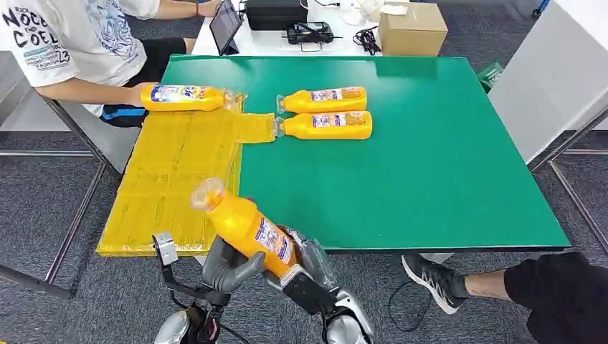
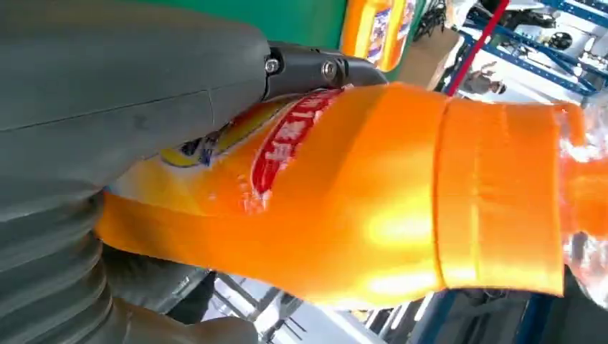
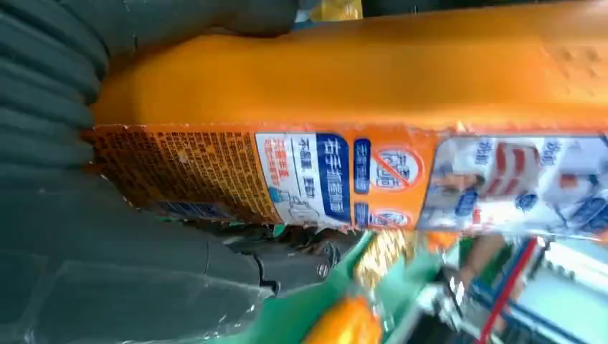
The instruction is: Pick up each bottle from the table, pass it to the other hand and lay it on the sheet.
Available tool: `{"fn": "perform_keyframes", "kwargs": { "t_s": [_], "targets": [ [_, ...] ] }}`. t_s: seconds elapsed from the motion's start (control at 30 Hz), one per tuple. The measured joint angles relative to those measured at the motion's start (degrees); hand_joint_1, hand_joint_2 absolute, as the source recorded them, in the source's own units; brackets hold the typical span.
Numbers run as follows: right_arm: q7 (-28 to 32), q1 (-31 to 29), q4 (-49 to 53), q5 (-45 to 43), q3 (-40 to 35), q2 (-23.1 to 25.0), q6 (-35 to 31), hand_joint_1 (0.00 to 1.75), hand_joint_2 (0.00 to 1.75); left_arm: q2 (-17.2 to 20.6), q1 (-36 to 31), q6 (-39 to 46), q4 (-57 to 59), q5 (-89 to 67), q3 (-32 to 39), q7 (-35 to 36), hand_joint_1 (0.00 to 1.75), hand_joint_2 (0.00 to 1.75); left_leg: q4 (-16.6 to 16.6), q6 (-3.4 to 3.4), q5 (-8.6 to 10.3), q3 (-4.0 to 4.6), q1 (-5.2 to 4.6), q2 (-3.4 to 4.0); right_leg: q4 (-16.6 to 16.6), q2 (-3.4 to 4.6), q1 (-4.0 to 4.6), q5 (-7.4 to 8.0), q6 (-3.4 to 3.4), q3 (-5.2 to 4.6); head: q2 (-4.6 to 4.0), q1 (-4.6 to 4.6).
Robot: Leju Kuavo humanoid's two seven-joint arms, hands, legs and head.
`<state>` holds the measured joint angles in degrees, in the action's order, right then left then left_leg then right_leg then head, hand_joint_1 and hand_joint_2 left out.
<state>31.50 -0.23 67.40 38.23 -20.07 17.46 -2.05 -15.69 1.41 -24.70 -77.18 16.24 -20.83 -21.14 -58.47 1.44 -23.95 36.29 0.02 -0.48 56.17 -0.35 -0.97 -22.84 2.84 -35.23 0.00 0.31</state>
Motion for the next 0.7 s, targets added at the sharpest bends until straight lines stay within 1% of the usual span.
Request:
{"fn": "perform_keyframes", "kwargs": {
  "t_s": [0.23,0.53,0.7],
  "targets": [
    [0.46,-2.20,-7.34,-1.38,-4.15,-0.59,0.04,1.75,1.75,0.94,0.02,0.11,1.40,0.00,0.63,-0.20,0.00,1.75,0.00,0.00,0.00,0.00,0.00,0.00,-0.01,0.01,0.00,0.00,0.00,-0.02,0.00,-0.02],
    [0.70,-4.27,-13.79,-3.96,-8.11,-1.16,0.61,1.75,1.75,1.79,-0.30,-0.02,2.75,0.61,1.70,-0.55,0.00,1.75,0.00,0.00,0.00,-0.01,0.00,0.05,-0.01,0.03,0.00,0.00,0.00,-0.04,0.00,-0.04],
    [0.87,-5.02,-15.67,-4.35,-8.87,-1.22,0.59,1.75,1.75,1.95,-0.23,-0.02,3.12,0.63,2.05,-0.63,0.00,1.75,0.00,0.00,0.00,0.00,0.00,0.04,-0.01,0.03,0.00,0.00,0.00,-0.04,0.00,-0.02]
  ]
}}
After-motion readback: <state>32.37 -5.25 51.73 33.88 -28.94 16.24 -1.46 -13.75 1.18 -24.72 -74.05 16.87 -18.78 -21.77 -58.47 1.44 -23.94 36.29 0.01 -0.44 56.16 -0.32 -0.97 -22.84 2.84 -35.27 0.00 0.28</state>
